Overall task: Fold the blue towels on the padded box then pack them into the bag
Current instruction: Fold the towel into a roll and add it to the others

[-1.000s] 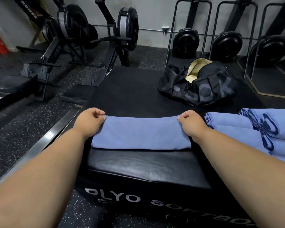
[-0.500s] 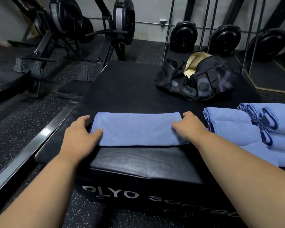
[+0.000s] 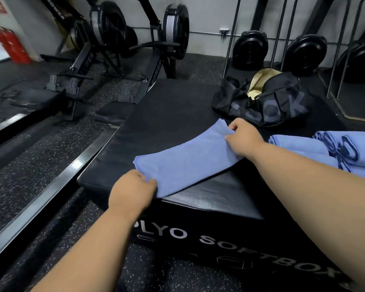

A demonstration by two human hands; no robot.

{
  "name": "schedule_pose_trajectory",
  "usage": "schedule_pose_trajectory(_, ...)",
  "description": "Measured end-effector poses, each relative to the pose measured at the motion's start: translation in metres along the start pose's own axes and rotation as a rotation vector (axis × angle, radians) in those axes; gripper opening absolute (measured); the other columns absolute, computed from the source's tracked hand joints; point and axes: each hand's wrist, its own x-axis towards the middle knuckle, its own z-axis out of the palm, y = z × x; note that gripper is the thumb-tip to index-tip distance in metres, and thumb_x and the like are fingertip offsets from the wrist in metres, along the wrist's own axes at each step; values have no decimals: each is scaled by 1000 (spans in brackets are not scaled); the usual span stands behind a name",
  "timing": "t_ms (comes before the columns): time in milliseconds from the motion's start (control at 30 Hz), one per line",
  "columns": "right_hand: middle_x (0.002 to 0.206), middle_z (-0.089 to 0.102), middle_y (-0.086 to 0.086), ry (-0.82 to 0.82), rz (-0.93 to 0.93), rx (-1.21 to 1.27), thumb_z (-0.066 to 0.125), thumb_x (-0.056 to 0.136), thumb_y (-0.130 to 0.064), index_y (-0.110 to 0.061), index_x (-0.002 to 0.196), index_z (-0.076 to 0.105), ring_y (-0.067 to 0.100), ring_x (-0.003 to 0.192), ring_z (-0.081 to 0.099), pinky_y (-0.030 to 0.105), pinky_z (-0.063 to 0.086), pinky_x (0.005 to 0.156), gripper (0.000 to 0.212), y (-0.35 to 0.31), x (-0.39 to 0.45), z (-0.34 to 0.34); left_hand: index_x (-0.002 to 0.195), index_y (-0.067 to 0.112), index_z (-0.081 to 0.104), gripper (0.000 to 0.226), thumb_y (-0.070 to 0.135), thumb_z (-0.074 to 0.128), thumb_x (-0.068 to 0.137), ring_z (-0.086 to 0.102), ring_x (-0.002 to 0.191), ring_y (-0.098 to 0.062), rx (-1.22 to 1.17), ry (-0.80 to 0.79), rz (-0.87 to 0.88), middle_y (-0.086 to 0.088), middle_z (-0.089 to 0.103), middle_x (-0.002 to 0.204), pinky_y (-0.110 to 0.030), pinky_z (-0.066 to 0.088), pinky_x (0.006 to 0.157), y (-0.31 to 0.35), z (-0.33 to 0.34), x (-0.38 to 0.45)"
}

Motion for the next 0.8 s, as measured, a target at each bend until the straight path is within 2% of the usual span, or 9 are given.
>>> schedule_pose_trajectory(167, 103, 64, -1, -48, -227, -148, 63, 92, -16, -26, 110, 55, 28, 98, 61, 38, 44, 78, 22, -35, 59, 3, 92, 31, 46, 40, 47, 79, 78, 61, 75, -12, -168, 69, 23, 8, 63, 84, -32, 41, 62, -25, 17, -50)
schedule_pose_trajectory(233, 118, 65, 1, -72, -297, -231, 68, 93, -21, -28, 123, 56, 29, 110, 61, 38, 46, 86, 32, -49, 80, 8, 99, 37, 54, 33, 39, 80, 79, 60, 91, -5, -214, 152, 206, 15, 58, 100, -26, 45, 76, -31, 18, -44)
schedule_pose_trajectory(300, 129, 61, 4, -66, -337, -358, 71, 95, -31, -32, 139, 52, 31, 119, 59, 42, 46, 98, 48, -59, 90, 15, 115, 41, 63, 38, 38, 73, 78, 56, 116, -8, -151, 165, 431, 17, 54, 121, -28, 46, 101, -37, 16, -29)
schedule_pose_trajectory(400, 138, 56, 6, -81, -324, -334, 67, 97, -42, -33, 145, 53, 31, 127, 55, 47, 45, 108, 51, -60, 77, 32, 138, 44, 59, 62, 46, 56, 76, 27, 151, -14, 1, 23, 601, 19, 41, 155, -33, 22, 124, -45, 14, -5)
schedule_pose_trajectory(500, 147, 54, 1, -162, -328, -174, 67, 96, -42, -31, 146, 54, 23, 138, 49, 41, 38, 117, 53, -51, 26, 52, 151, 48, 46, 74, 59, 44, 78, 6, 161, -19, 127, -85, 602, 23, 24, 167, -34, 7, 129, -53, 16, 14)
schedule_pose_trajectory(567, 155, 49, -6, -226, -319, -97, 67, 97, -48, -35, 150, 50, 14, 145, 42, 36, 32, 122, 57, -42, -21, 63, 153, 50, 42, 74, 66, 44, 81, 14, 159, -23, 188, -73, 623, 20, 23, 169, -40, 12, 129, -58, 20, 23)
schedule_pose_trajectory(633, 167, 33, -5, -298, -344, -152, 61, 98, -57, -41, 156, 42, 14, 156, 24, 39, 19, 129, 64, -31, -65, 74, 152, 48, 46, 74, 70, 47, 82, 26, 153, -20, 199, -24, 644, 16, 29, 168, -42, 20, 125, -61, 21, 31)
schedule_pose_trajectory(700, 175, 11, -5, -320, -362, -269, 50, 101, -64, -47, 161, 30, 18, 162, 2, 41, 2, 131, 65, -22, -96, 83, 151, 48, 49, 74, 72, 48, 81, 29, 148, -16, 189, 11, 641, 15, 31, 167, -36, 20, 120, -60, 21, 34)
schedule_pose_trajectory(800, 176, -3, -8, -273, -379, -343, 33, 102, -68, -48, 163, 20, 18, 161, -11, 39, -10, 129, 65, -19, -121, 90, 148, 49, 51, 73, 74, 47, 79, 28, 145, -11, 165, 34, 631, 21, 35, 161, -29, 15, 112, -58, 21, 35)
